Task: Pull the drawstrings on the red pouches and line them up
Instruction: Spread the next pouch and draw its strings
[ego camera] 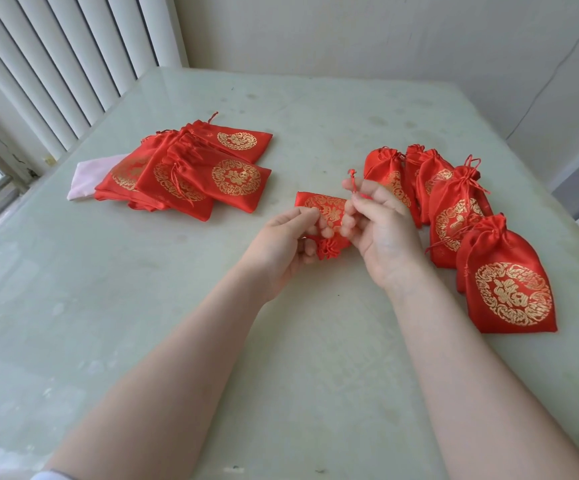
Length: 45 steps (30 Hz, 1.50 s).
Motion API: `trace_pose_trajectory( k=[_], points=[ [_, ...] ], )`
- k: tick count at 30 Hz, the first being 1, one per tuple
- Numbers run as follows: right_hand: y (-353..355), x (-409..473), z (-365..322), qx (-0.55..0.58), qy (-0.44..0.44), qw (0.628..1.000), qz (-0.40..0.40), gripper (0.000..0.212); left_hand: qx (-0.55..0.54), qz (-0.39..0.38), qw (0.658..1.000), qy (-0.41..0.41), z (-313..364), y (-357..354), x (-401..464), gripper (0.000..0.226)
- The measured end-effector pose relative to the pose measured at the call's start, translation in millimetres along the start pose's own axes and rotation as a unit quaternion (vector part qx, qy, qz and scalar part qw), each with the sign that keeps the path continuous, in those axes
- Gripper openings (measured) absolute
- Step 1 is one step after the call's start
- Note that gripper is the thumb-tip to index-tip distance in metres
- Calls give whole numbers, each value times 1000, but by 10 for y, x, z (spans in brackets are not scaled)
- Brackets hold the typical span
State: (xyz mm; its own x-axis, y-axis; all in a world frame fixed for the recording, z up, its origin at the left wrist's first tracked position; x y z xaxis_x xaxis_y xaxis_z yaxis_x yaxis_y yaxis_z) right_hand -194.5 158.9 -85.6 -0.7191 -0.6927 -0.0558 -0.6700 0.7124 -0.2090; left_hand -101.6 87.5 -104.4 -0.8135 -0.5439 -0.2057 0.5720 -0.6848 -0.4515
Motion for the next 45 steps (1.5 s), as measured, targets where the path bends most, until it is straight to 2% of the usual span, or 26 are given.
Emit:
trace_pose_trajectory(
  k=[3,6,9,13,16,19,21,24,25,28,33,38,41,45],
  points=[
    [-35,-43,-136,-69,105,992,-24,25,142,41,988,-42,54,24,-12,32],
    [-128,-87,-177,-181,176,967,-36,25,296,65,947,-110,124,49,-5,32],
    [-136,-81,-168,-220,194,956,-28,22,367,35,922,-117,125,34,-8,30],
    [-141,-94,-174,-236,205,950,-28,17,483,-13,856,-181,159,-90,-56,24],
    [-171,-111,-172,-246,207,946,-37,21,512,-57,826,-227,160,-190,-108,23],
    [-173,-88,-126,-229,178,956,-53,21,524,-65,807,-263,151,-211,-120,26],
    [-178,-74,-101,-229,153,958,-75,16,509,-44,826,-240,135,-149,-81,28],
    [-105,-53,-121,-282,150,945,-69,22,408,8,900,-155,110,14,5,32],
    [-78,-47,-130,-304,152,938,-69,26,378,28,915,-141,113,53,17,33],
    [-62,-48,-104,-373,160,910,-87,33,319,50,938,-123,122,73,9,35],
    [-145,-91,-97,-485,220,843,-77,19,269,52,956,-101,129,75,-22,35],
    [-128,-105,-199,-527,268,806,-29,11,249,58,964,-71,158,113,-28,37],
    [-118,-89,-194,-551,244,797,-39,11,262,66,961,-62,148,116,-43,35],
    [-65,-41,-112,-543,182,818,-55,11,277,94,954,-67,135,129,-66,32]
  ],
)
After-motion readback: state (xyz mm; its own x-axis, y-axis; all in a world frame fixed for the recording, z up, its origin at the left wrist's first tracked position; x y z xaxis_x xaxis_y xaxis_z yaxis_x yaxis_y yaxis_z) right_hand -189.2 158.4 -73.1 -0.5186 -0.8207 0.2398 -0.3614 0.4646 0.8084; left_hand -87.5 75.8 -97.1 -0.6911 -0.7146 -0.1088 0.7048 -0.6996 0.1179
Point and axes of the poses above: each hand's wrist, its own x-axis towards the middle knuckle, its own y-axis out of the back of the hand, z = x × y, the point moved 6 cm from there along x, towards the middle knuckle, and after that the axes turned 9 degrees about -x, right-handed, at the moved point
